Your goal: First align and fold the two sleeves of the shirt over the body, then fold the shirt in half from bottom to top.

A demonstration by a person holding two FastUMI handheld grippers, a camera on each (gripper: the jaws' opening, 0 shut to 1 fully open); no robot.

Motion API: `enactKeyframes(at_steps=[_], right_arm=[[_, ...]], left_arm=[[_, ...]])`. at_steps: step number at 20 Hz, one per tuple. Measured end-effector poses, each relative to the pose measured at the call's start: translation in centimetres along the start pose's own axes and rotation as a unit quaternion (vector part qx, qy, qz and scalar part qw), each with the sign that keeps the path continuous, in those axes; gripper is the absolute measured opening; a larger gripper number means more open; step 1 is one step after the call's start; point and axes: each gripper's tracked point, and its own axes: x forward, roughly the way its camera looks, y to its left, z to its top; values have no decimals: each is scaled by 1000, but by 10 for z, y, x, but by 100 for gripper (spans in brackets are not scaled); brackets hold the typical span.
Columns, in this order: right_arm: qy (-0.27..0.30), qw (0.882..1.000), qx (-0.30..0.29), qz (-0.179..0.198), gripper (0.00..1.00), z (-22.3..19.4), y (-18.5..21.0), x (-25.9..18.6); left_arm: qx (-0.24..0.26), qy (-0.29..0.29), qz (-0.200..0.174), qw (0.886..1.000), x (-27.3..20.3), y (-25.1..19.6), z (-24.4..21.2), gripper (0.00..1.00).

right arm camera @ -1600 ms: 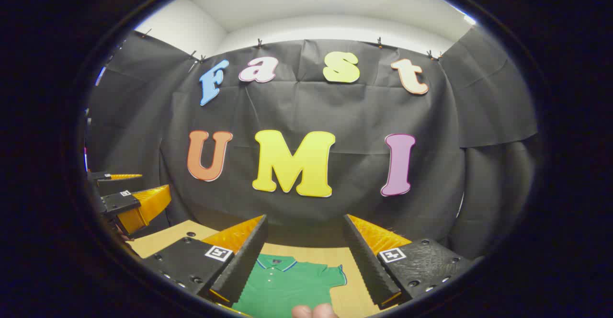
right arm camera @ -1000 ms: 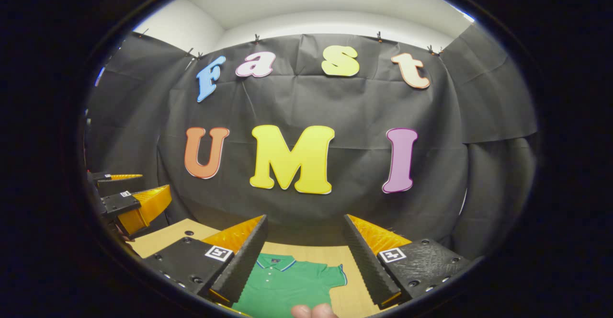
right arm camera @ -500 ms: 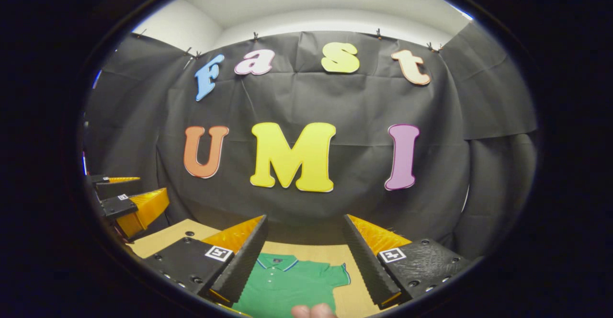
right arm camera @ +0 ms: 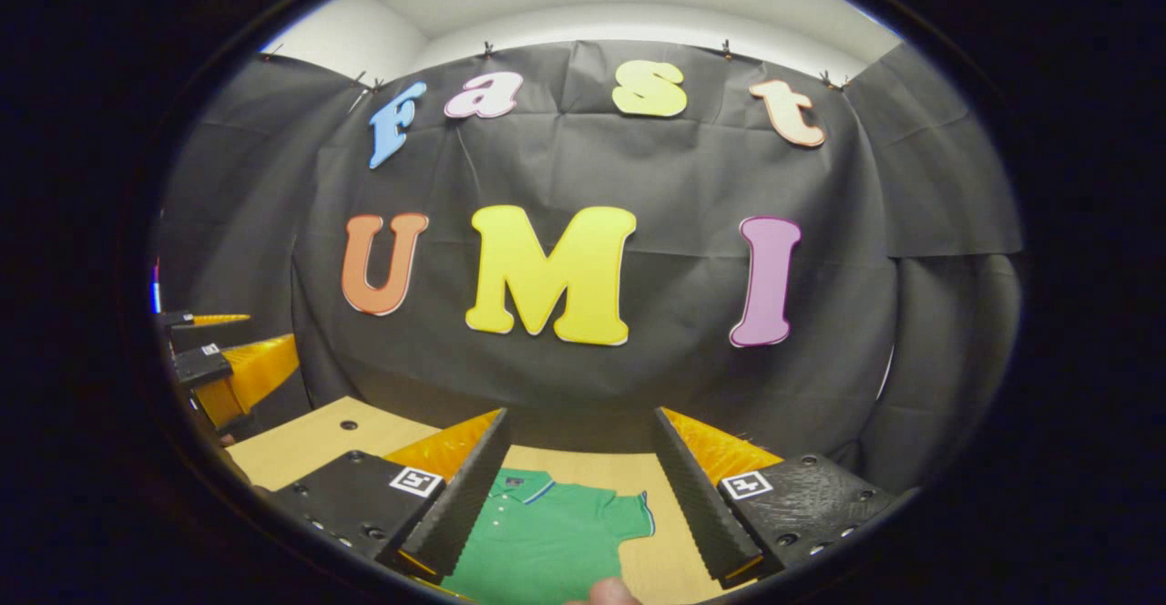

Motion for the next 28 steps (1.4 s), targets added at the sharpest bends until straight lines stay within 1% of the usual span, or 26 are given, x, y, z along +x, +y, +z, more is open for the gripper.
enactKeyframes(at_steps=[1, 2, 3, 6, 10, 11, 12, 14, 15, 16, 19, 23, 27, 28], right_arm=[[8, 1000, -2, 0, 95, -7, -5, 5], [16, 1000, -3, 0, 97, -15, -10, 10], [24, 1000, -6, -2, 95, -24, -17, 16], [58, 998, -12, -6, 95, -56, -38, 37], [112, 994, 1, -4, 95, -107, -67, 73], [125, 992, 6, -3, 97, -121, -73, 82], [138, 990, 9, -2, 95, -134, -80, 93], [169, 985, 15, 4, 95, -163, -91, 116], [182, 983, 15, 7, 97, -179, -96, 125], [195, 981, 14, 9, 95, -193, -101, 136], [234, 972, 13, 16, 96, -238, -113, 166], [268, 963, 8, 31, 95, -287, -117, 197], [291, 956, 8, 34, 95, -322, -119, 225], [296, 955, 10, 35, 97, -328, -119, 231]], left_arm=[[0, 0, 0, 1000, 0, -1, -1, 98], [-1, 2, 0, 1000, 1, -3, -1, 98], [-1, 2, 1, 1000, 2, -6, -2, 98], [-1, 4, 2, 1000, 6, -14, -1, 98], [5, 14, 8, 1000, 12, -24, -10, 98], [6, 17, 10, 1000, 14, -26, -12, 98], [7, 20, 11, 1000, 15, -29, -14, 98], [10, 25, 16, 1000, 19, -34, -17, 98], [12, 29, 19, 999, 21, -35, -20, 98], [14, 31, 21, 999, 22, -37, -23, 98], [18, 37, 28, 999, 27, -42, -29, 98], [30, 50, 31, 998, 33, -50, -41, 98], [46, 61, 37, 996, 32, -52, -49, 98], [52, 63, 40, 996, 31, -51, -51, 98]])
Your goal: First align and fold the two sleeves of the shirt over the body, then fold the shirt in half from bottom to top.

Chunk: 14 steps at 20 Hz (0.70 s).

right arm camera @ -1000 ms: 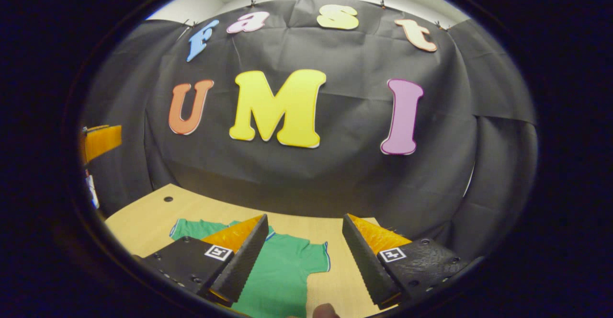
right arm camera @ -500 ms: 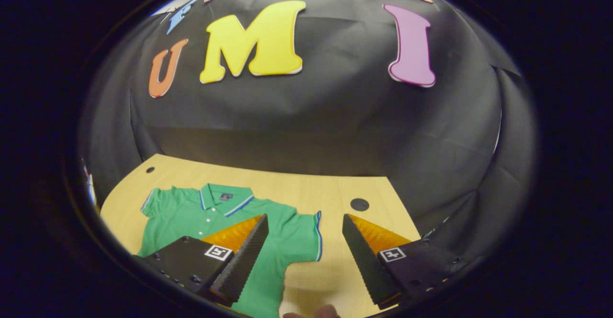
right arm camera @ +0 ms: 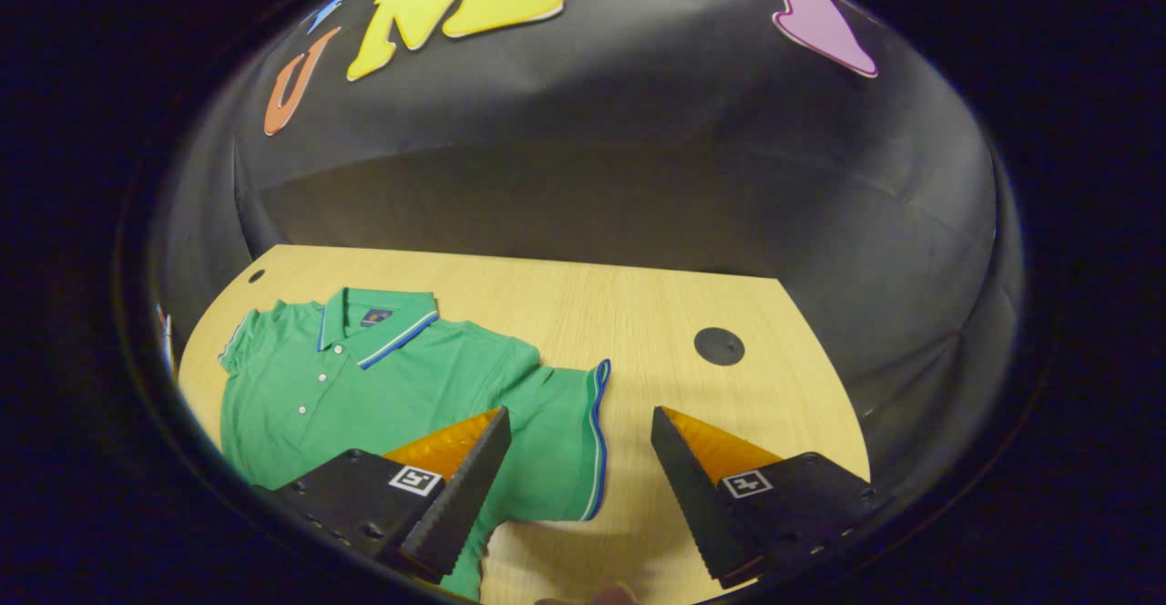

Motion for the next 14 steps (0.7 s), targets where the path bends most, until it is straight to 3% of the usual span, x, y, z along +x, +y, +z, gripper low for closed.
enactKeyframes(at_steps=[7, 11, 13, 14], right_arm=[[38, 999, 24, 6, 91, -16, -7, 36], [60, 998, 34, 6, 55, -27, -10, 42], [59, 998, 28, 20, 52, -26, -6, 40], [67, 997, 28, 23, 34, -29, -4, 42]], left_arm=[[9, 15, 6, 1000, 3, -2, -11, 98], [11, 16, 3, 1000, 4, -5, -11, 98], [9, 19, 0, 1000, 6, -7, -13, 98], [8, 19, -1, 1000, 5, -7, -13, 98]])
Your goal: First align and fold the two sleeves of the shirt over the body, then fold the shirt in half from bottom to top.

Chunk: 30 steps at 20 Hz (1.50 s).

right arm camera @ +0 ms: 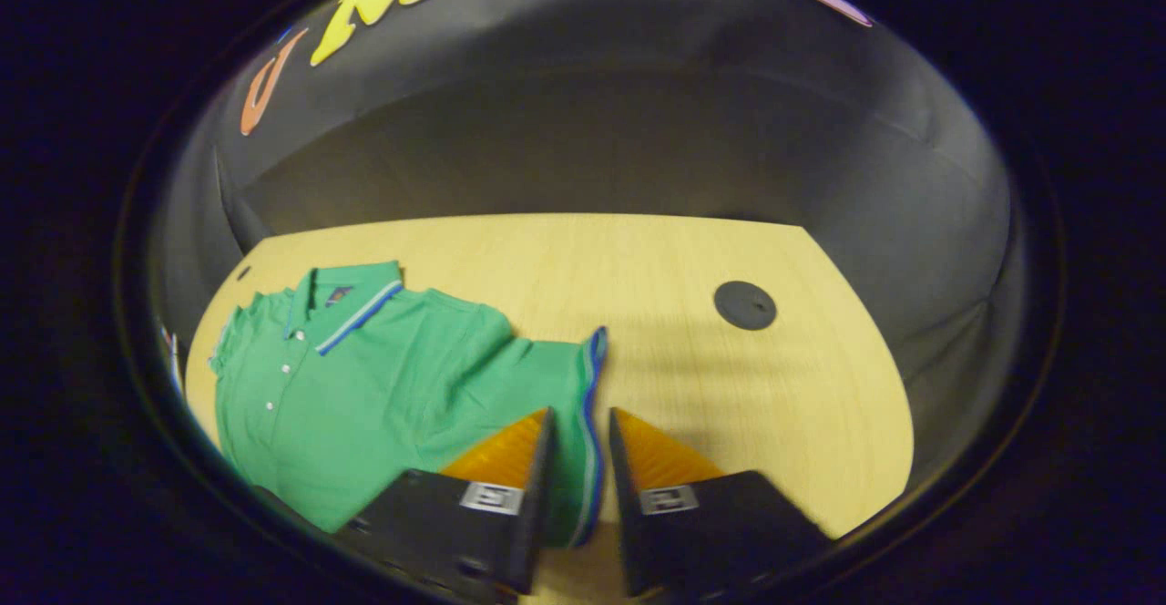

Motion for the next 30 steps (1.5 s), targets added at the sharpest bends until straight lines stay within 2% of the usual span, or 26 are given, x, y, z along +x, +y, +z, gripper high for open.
enactKeyframes(at_steps=[1, 3, 4, 8, 12, 15, 21, 26, 30], right_arm=[[-2, 1000, 0, 1, 17, 1, 0, -2], [-2, 1000, 9, 5, 15, 5, 0, 2], [-2, 1000, 13, 5, 0, 3, 1, -6], [4, 1000, 20, 4, 0, 5, 3, -10], [-19, 998, 53, 2, 0, 27, 9, -35], [-23, 998, 65, 12, 0, 39, 28, -54], [-41, 997, 38, 49, 0, 71, 117, -77], [-13, 997, 33, 72, 0, 62, 191, -64], [15, 996, 43, 83, 0, 50, 231, -51]], left_arm=[[0, 0, -1, 1000, -1, 0, 0, 98], [1, -2, -2, 1000, -1, 0, 2, 98], [2, -3, -2, 1000, -2, 2, 2, 98], [-4, 0, 6, 1000, -4, 13, -1, 98], [-21, 9, 16, 1000, -5, 26, -9, 98], [-34, 12, 23, 999, -8, 36, -14, 98], [-49, 11, 42, 998, -17, 67, -19, 98], [-59, 21, 77, 995, -33, 106, -31, 98], [-61, 26, 99, 993, -41, 137, -37, 98]])
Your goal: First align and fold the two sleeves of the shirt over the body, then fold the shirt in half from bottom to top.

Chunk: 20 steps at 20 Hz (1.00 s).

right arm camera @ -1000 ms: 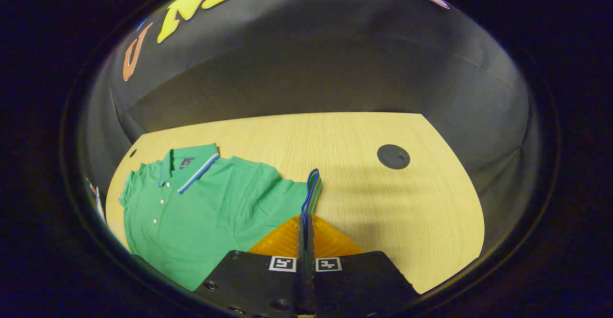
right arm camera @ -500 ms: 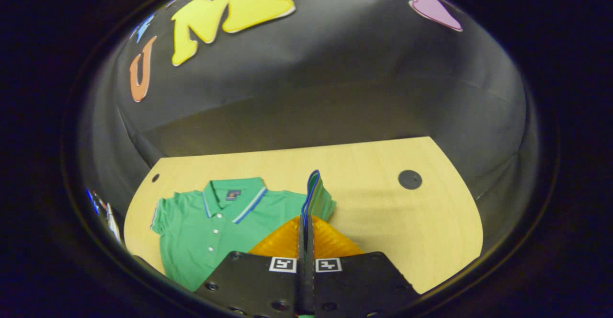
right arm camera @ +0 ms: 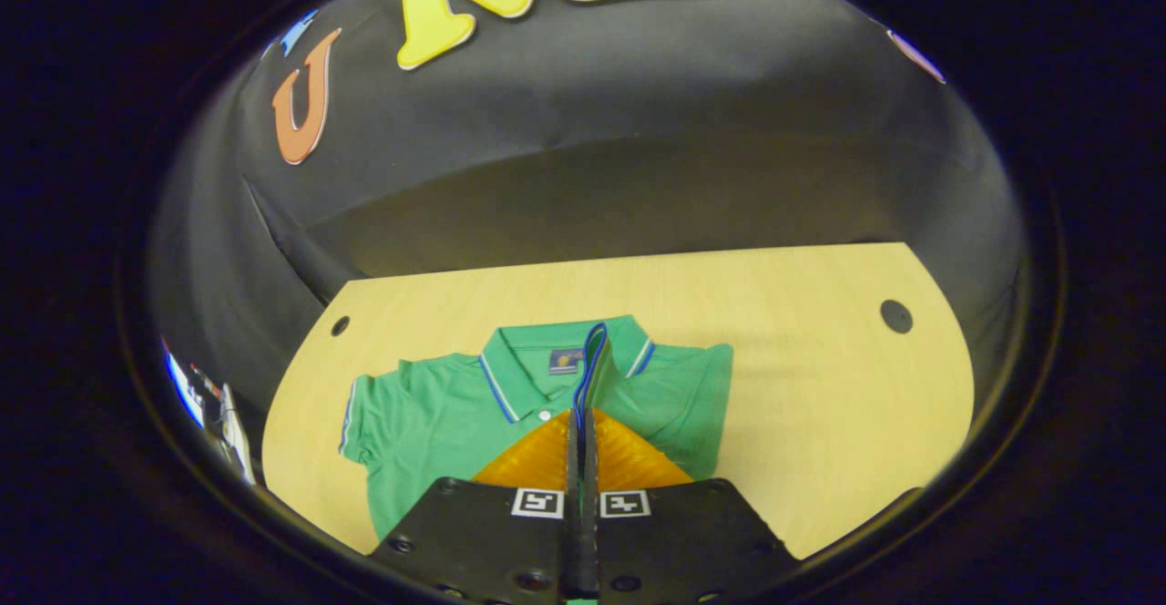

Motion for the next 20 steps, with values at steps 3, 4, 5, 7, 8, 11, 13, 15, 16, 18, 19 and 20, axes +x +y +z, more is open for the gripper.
enactKeyframes(at_steps=[3, 4, 5, 7, 8, 11, 13, 15, 16, 18, 19, 20], right_arm=[[-4, 1000, 3, 25, 16, -4, 22, 0], [-8, 999, -1, 31, 31, -3, 26, -4], [-15, 999, -5, 31, 46, -3, 26, -9], [-42, 999, -11, 19, 76, 6, 20, -23], [-55, 998, -13, 10, 92, 10, 17, -32], [-90, 996, -24, -7, 95, 21, 14, -68], [-113, 993, -37, -12, 96, 27, 17, -97], [-135, 990, -38, -10, 96, 33, 23, -130], [-143, 989, -37, -6, 96, 33, 28, -148], [-154, 987, -35, -2, 96, 25, 33, -180], [-162, 986, -36, -5, 96, 23, 33, -194], [-171, 984, -38, -11, 96, 20, 33, -210]], left_arm=[[-2, 5, 8, 1000, 0, 18, -4, 98], [-4, 6, 9, 1000, 0, 21, -6, 98], [-5, 6, 8, 1000, 1, 24, -5, 98], [-7, 4, 0, 1000, 3, 22, -6, 98], [-7, 4, -4, 1000, 4, 22, -6, 98], [-10, 4, -18, 1000, 15, 25, -10, 98], [-15, 6, -39, 999, 26, 21, -14, 98], [-30, 17, -70, 997, 37, 13, -25, 98], [-40, 30, -87, 995, 45, 9, -36, 98], [-57, 52, -105, 991, 60, 5, -54, 98], [-64, 63, -110, 990, 69, 6, -64, 98], [-70, 74, -116, 988, 77, 5, -73, 98]])
